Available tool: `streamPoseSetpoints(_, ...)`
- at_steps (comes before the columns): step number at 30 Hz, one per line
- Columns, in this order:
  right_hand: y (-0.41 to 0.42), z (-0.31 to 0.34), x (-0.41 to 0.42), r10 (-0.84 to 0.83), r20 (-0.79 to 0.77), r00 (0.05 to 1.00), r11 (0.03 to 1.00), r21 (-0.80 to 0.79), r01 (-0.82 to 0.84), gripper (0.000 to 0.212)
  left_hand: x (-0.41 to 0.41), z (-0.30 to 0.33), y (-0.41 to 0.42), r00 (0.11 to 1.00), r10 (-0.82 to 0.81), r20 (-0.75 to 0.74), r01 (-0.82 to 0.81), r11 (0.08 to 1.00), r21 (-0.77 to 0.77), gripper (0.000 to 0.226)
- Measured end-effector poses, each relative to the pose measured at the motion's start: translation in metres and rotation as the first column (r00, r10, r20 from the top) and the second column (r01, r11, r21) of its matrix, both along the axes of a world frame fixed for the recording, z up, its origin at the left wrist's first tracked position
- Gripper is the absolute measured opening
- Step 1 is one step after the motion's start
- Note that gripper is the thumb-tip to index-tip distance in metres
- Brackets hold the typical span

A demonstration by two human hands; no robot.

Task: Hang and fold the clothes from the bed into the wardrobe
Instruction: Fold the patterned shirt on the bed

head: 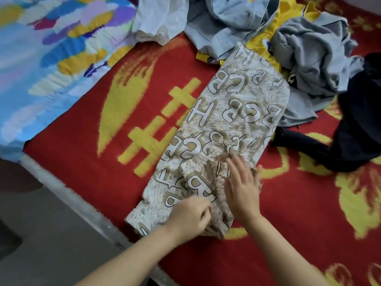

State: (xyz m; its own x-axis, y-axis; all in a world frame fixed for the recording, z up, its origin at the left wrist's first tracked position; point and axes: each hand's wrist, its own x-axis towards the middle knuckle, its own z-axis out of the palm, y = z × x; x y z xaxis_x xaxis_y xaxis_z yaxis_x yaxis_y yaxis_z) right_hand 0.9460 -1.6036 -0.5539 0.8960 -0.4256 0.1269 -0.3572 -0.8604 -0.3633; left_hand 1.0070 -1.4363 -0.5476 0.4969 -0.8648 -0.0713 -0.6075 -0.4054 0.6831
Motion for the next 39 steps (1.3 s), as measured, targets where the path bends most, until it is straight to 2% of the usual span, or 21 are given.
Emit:
streamPoseSetpoints(2,-0.008,-0.001,-0.009,-0.381,0.032,0.924,0.915,0.158,0.372,0.061,0.024,-0.002,-0.013,0.981,0.016,0.194,-0.002,0.997,-0.073,0.029)
streamPoseSetpoints(4,-0.016,-0.004,-0.022,-0.577,-0.108,0.809,0.723,0.392,0.568,0.071,0.045,-0.018,-0.027,0.977,-0.09,0.194,0.057,0.984,0.17,0.049)
streamPoseSetpoints(5,-0.016,-0.005,-0.029,-0.541,-0.201,0.817,0.69,0.449,0.567,0.068,0.054,-0.029,-0.031,0.975,-0.153,0.163,0.092,0.94,0.328,0.059)
streamPoseSetpoints(6,-0.012,-0.007,-0.033,-0.434,-0.258,0.863,0.727,0.466,0.505,0.054,0.061,-0.038,-0.031,0.966,-0.21,0.152,0.118,0.877,0.466,0.066)
streamPoseSetpoints(7,-0.008,-0.008,-0.037,-0.32,-0.266,0.909,0.802,0.435,0.409,0.035,0.065,-0.046,-0.03,0.954,-0.263,0.145,0.138,0.812,0.568,0.071)
streamPoseSetpoints(9,-0.005,-0.013,-0.036,-0.285,-0.186,0.94,0.875,0.35,0.335,0.019,0.069,-0.058,-0.025,0.936,-0.321,0.141,0.158,0.745,0.648,0.076)
streamPoseSetpoints(11,-0.015,-0.009,-0.021,-0.409,-0.098,0.907,0.836,0.358,0.416,0.017,0.07,-0.059,-0.021,0.93,-0.323,0.174,0.148,0.765,0.627,0.078)
streamPoseSetpoints(13,-0.032,-0.004,-0.005,-0.494,-0.079,0.866,0.772,0.417,0.479,0.017,0.065,-0.054,-0.026,0.954,-0.226,0.199,0.104,0.868,0.486,0.08)
streamPoseSetpoints(16,-0.054,0.004,0.017,-0.397,-0.169,0.902,0.724,0.546,0.421,0.017,0.063,-0.037,-0.057,0.996,0.07,-0.051,-0.055,0.965,0.256,0.081)
streamPoseSetpoints(20,-0.063,0.007,0.015,-0.296,-0.226,0.928,0.723,0.583,0.372,0.014,0.066,-0.025,-0.09,0.944,0.186,-0.272,-0.117,0.961,0.252,0.013)
streamPoseSetpoints(21,-0.062,0.008,0.01,-0.297,-0.192,0.935,0.722,0.596,0.352,0.013,0.065,-0.028,-0.088,0.93,0.179,-0.322,-0.11,0.969,0.223,0.016)
streamPoseSetpoints(23,-0.055,0.01,0.002,-0.32,-0.06,0.945,0.772,0.562,0.297,0.013,0.067,-0.029,-0.071,0.887,0.191,-0.421,-0.136,0.978,0.159,0.023)
streamPoseSetpoints(24,-0.05,0.008,0.0,-0.277,-0.016,0.961,0.831,0.498,0.247,0.026,0.071,-0.031,-0.058,0.878,0.22,-0.424,-0.172,0.974,0.15,0.022)
streamPoseSetpoints(25,-0.043,0.003,0.0,-0.177,-0.032,0.984,0.891,0.419,0.174,0.039,0.075,-0.035,-0.046,0.882,0.259,-0.393,-0.208,0.963,0.169,0.02)
streamPoseSetpoints(27,-0.029,-0.014,0.001,0.093,-0.274,0.957,0.973,0.23,-0.029,0.056,0.08,-0.041,-0.025,0.901,0.332,-0.279,-0.255,0.926,0.279,0.013)
streamPoseSetpoints(29,-0.018,-0.037,0.002,0.174,-0.578,0.797,0.984,0.084,-0.155,0.06,0.079,-0.047,-0.016,0.962,0.26,-0.081,-0.21,0.898,0.388,0.017)
streamPoseSetpoints(30,-0.017,-0.045,0.003,0.159,-0.642,0.75,0.986,0.063,-0.155,0.061,0.076,-0.049,-0.016,0.983,0.18,0.024,-0.174,0.897,0.407,0.025)
streamPoseSetpoints(34,-0.011,-0.054,0.01,0.098,-0.628,0.772,0.992,0.002,-0.125,0.063,0.062,-0.056,-0.023,0.921,-0.18,0.344,0.063,0.944,0.325,0.068)
streamPoseSetpoints(36,-0.008,-0.055,0.007,0.116,-0.682,0.722,0.987,-0.003,-0.162,0.062,0.06,-0.065,-0.022,0.854,-0.428,0.294,0.255,0.839,0.481,0.068)
streamPoseSetpoints(38,-0.009,-0.052,0.009,0.135,-0.736,0.663,0.985,0.024,-0.173,0.063,0.067,-0.069,-0.021,0.848,-0.52,0.106,0.361,0.712,0.603,0.065)
streamPoseSetpoints(39,-0.008,-0.048,0.012,0.133,-0.731,0.669,0.986,0.03,-0.163,0.064,0.072,-0.069,-0.018,0.847,-0.526,0.074,0.388,0.708,0.591,0.063)
